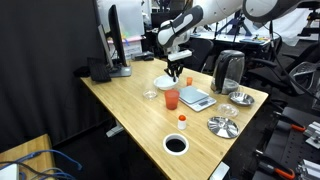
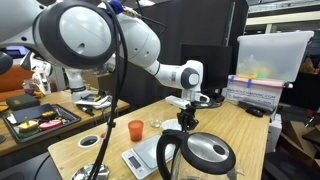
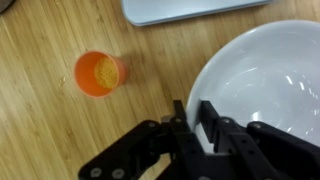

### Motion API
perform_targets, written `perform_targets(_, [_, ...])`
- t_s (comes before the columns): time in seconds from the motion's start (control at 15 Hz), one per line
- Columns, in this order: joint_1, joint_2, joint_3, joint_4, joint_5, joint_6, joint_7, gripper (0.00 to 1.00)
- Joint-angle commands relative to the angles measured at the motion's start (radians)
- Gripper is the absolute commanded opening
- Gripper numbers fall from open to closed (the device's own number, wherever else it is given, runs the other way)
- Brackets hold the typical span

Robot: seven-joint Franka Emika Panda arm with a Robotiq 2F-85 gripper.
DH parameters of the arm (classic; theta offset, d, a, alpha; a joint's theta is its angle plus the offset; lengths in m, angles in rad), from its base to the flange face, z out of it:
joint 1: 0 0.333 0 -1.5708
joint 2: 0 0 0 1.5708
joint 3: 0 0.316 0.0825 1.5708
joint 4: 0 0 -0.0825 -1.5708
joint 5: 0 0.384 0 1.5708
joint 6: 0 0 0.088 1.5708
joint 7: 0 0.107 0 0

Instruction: Put the white bowl on the scale, open the lid on the electric kettle

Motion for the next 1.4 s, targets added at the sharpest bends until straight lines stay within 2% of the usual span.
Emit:
perform_targets(0.0, [-0.011,0.025,0.003,0.045,-0.003,-0.037,0.003,0.05])
perform_targets(0.6, [-0.022,0.010,0.024,0.065,0.023,-0.063,-0.001,0.04])
perform_targets(1.33, [-0.043,-0.020,0.033,0.113,0.112,-0.062,-0.005,0.02])
